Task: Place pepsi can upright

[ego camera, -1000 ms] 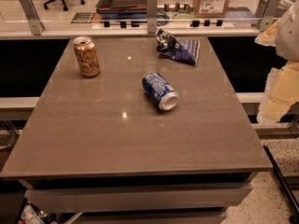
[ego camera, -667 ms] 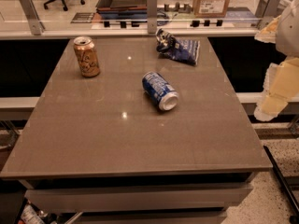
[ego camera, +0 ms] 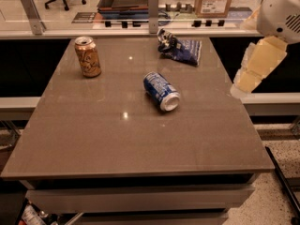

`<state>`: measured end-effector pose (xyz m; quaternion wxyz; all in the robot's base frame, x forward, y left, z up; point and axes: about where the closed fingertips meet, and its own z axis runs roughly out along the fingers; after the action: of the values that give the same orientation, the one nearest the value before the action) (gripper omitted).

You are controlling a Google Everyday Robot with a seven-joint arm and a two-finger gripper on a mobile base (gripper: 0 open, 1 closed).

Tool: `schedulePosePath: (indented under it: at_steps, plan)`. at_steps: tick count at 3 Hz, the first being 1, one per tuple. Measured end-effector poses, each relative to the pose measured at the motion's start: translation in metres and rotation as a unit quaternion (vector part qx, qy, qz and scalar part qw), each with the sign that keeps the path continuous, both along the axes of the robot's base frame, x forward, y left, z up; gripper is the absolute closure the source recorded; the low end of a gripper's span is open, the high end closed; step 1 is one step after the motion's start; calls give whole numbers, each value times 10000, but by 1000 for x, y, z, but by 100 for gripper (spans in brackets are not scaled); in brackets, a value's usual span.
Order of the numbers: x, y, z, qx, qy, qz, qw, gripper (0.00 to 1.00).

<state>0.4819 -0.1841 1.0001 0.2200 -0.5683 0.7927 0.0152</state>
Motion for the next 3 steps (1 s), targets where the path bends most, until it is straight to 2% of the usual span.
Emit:
schedulePosePath:
  at_steps: [1,2,3]
  plan:
    - [24,24,-6,515,274,-343,9977,0]
    - [44,42,-21,979,597,-1012,9882,0]
    - [60,52,-38,1071,836,-1756,9750,0]
